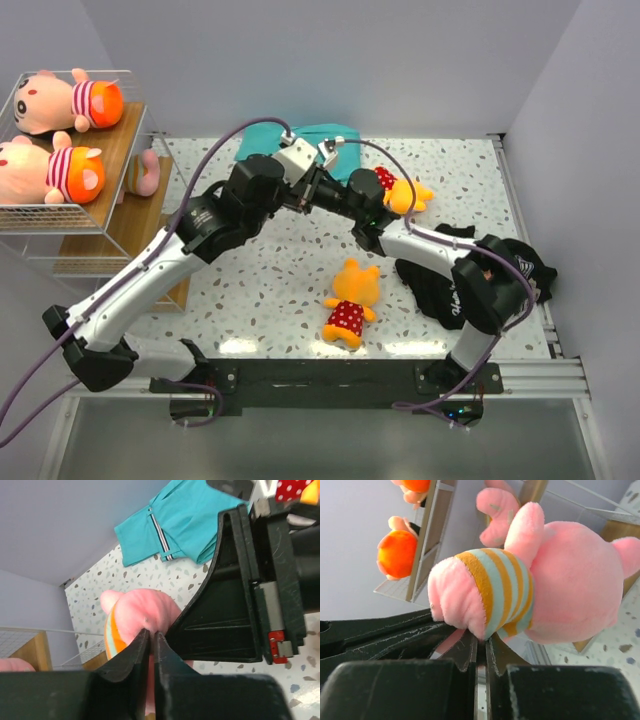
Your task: Place and organize the stuffed toys onto the shelf
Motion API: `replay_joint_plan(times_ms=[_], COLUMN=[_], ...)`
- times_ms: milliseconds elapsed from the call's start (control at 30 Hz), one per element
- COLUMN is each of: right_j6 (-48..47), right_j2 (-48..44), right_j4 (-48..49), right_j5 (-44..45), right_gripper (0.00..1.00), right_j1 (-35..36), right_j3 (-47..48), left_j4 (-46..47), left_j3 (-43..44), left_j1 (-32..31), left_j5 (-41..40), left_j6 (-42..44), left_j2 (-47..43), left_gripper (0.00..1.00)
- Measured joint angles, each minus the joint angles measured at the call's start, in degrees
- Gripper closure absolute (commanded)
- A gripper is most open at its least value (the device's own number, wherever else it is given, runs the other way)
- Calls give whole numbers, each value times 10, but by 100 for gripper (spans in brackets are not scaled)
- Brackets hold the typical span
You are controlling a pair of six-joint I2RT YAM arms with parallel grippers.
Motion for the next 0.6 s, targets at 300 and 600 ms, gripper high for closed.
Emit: replay_joint_plan(times_ms=[300, 600], right_j6=[122, 173], right_j2=[120, 165], right_j4=[242, 289], right_j5=[-29, -25], right_gripper=[100, 100], right_j1=[14, 76], right_j3=[7, 105], left_j4=[22, 98], left_j3=[76, 97], left_j1=[-1, -2], left_j5=[99, 219], left_j6=[-38, -76], left_j2=[-9, -94], left_gripper=[0, 0])
